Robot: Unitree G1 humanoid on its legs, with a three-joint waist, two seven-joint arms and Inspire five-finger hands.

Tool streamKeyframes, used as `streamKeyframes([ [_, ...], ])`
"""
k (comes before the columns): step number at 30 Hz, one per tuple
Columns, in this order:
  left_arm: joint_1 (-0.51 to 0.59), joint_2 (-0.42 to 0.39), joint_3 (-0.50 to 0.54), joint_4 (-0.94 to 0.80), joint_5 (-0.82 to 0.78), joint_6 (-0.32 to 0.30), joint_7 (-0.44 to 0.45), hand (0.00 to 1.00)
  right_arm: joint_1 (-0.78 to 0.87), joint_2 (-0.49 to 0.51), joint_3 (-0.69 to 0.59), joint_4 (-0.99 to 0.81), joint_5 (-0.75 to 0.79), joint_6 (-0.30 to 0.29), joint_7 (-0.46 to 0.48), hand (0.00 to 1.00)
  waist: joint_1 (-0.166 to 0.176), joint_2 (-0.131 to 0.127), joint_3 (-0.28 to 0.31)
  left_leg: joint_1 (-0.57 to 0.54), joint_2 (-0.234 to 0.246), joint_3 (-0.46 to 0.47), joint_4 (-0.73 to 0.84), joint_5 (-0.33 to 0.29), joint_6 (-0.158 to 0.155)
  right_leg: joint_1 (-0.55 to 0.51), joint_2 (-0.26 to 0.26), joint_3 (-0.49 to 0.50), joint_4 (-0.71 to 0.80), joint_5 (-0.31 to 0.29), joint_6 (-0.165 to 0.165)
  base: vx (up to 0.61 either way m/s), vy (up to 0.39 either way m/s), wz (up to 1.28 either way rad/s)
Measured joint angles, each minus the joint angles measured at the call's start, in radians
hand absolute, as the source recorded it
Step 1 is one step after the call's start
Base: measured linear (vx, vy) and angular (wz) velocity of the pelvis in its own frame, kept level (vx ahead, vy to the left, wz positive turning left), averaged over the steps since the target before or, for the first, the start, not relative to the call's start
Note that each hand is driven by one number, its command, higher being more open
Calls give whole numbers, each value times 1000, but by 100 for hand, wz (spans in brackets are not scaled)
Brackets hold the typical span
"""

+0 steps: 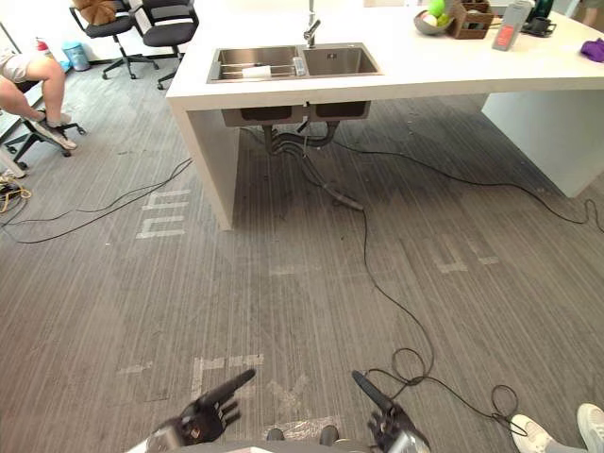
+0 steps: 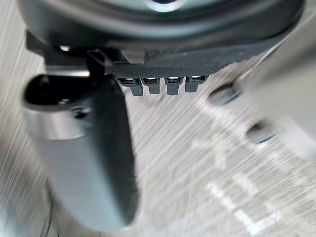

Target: Walk over to the sink, pick up the cup, carry it to the dishwasher, place the cup inside the dishwasher, then close the dishwasher door

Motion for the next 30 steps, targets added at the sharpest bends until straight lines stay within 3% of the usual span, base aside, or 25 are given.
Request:
streamKeyframes([
  [8, -67, -12, -37, 33, 115, 2, 20, 100, -74, -37, 0, 14, -158, 6, 56, 100, -2, 3, 30, 33, -5, -10, -27, 2, 2, 43, -1, -8, -35, -1, 14, 25, 12, 2],
  [10, -65, -12, -37, 35, 159, 0, 59, 100, -75, -38, 0, 14, -195, 6, 55, 100, -2, 3, 30, 34, -5, -11, -27, 2, 2, 45, -2, -10, -35, -3, 18, 0, 6, 2],
  [15, -44, -13, -23, -15, 422, -58, 317, 100, -78, -39, 4, 11, -312, -41, 74, 100, 0, 6, 32, 41, -6, -13, -25, 0, -1, 52, -4, -14, -30, -9, 28, -27, 15, 3],
  [20, -11, -16, -6, -61, 630, -67, 497, 100, -77, -52, 63, 0, -349, -53, 113, 100, 3, 12, 35, 45, -7, -13, -20, -3, -5, 52, -8, -14, -17, -10, 28, -52, 21, 0],
  [25, 59, -43, 24, -109, 704, -71, 582, 100, -52, -47, 122, -11, -374, -72, 123, 100, 6, 13, 35, 54, -7, -11, -17, -4, -6, 61, -8, -11, -14, -9, 27, -43, 10, -1],
  [30, 131, -66, 25, -102, 689, -79, 572, 100, -6, -35, 145, -31, -365, -76, 101, 100, 10, 13, 35, 61, -4, 7, -18, -7, -7, 62, -5, 6, -14, -5, 21, -35, 4, -11],
])
